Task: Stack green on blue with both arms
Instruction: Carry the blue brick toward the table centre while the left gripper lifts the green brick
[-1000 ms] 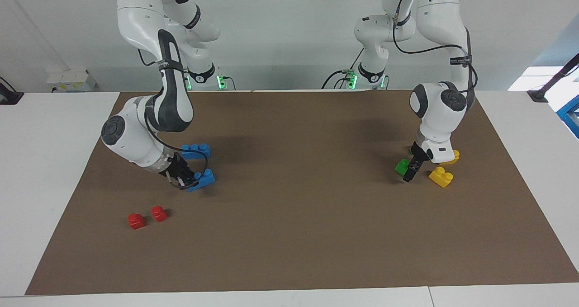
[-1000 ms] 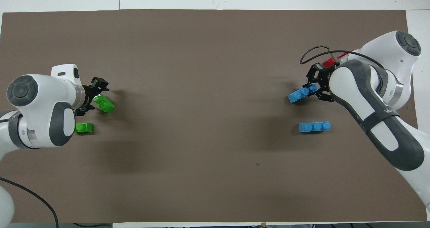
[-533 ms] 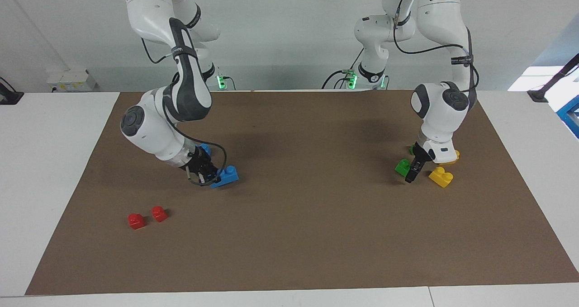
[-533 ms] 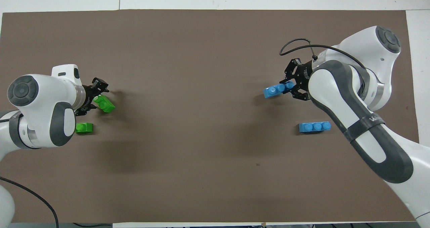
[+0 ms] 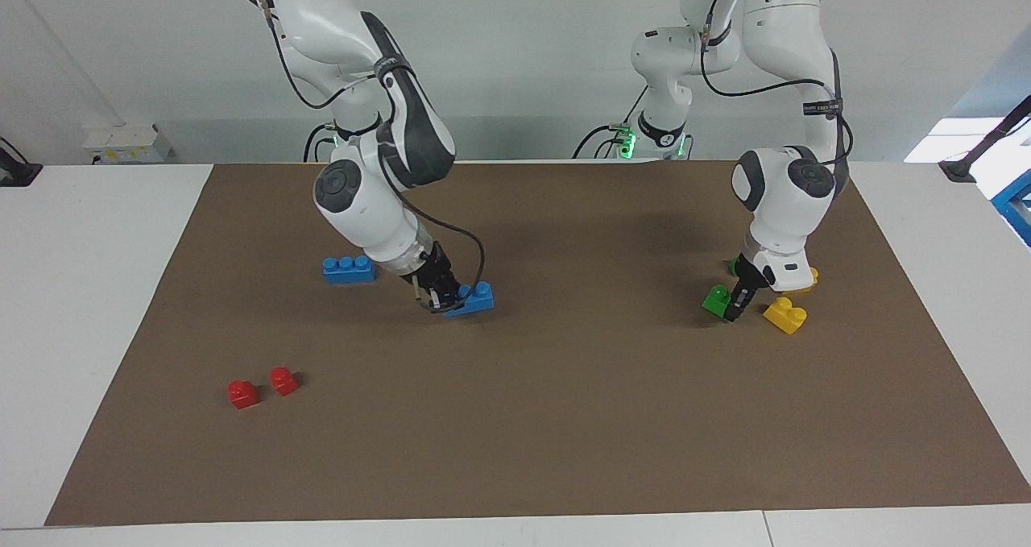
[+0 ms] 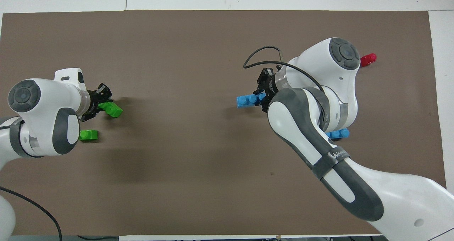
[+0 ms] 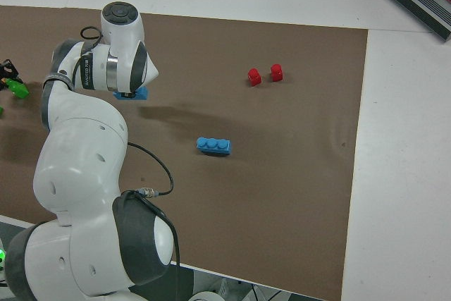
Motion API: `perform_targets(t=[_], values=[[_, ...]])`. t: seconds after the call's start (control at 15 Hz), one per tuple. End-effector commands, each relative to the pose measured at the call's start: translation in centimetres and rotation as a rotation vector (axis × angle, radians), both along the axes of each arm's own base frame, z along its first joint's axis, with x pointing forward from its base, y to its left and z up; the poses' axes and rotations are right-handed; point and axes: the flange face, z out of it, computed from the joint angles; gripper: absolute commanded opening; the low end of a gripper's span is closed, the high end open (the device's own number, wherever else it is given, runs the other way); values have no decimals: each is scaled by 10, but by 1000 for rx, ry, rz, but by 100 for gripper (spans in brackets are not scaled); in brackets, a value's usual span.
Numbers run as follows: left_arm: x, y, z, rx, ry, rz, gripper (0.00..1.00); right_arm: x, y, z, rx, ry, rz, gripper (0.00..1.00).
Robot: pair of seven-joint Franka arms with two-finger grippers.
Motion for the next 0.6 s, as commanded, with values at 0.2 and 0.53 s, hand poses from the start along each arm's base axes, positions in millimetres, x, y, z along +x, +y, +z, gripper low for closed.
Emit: perform_targets(t=[0.2, 0.53], values=[[13, 6, 17, -2, 42, 11, 0, -14, 41, -19, 11, -10, -52, 0], [21, -21, 83, -3, 132, 92, 0, -19, 42, -44, 1, -8, -75, 0]])
